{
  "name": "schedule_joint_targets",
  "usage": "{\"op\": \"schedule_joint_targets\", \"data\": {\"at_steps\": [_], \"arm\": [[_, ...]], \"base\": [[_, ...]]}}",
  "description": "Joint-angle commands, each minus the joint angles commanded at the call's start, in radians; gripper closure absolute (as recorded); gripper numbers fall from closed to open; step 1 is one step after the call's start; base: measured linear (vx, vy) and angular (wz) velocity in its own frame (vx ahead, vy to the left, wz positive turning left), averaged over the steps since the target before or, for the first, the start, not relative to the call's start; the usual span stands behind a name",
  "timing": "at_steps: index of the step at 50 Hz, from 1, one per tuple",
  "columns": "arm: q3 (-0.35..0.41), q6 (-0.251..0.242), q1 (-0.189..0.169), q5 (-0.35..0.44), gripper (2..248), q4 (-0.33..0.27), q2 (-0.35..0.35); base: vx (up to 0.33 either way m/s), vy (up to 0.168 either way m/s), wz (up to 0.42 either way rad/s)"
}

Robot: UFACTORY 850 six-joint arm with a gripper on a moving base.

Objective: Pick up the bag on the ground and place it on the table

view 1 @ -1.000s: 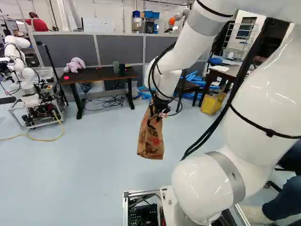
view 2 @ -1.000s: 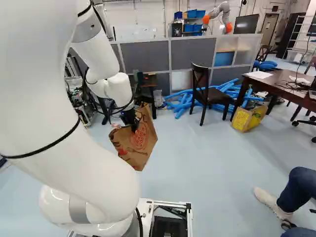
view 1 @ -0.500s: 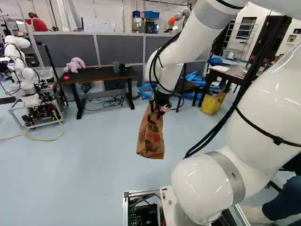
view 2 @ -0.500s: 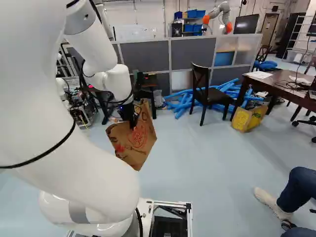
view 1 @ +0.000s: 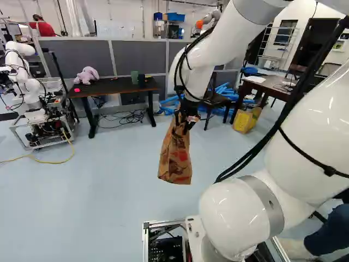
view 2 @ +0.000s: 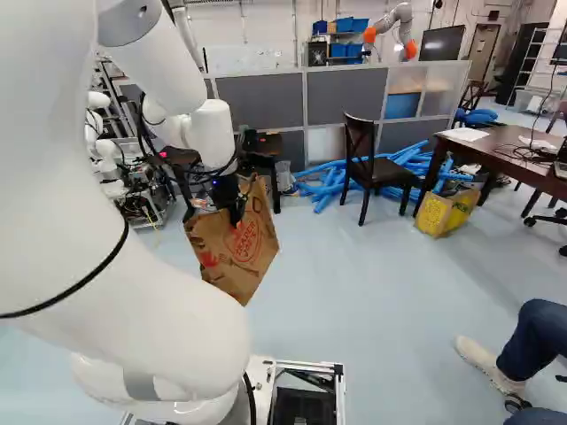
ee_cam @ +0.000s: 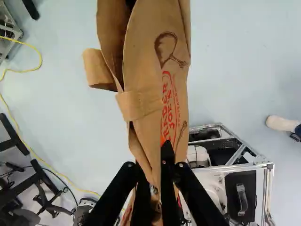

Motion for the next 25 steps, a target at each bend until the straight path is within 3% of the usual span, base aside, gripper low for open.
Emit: {"op": "schedule_joint_targets", "data": {"at_steps": [25], "arm": [[-0.057,0.0,-0.009,-0.115,225,0.0,0.034]], "base": [[0.0,0.0,0.0]]}}
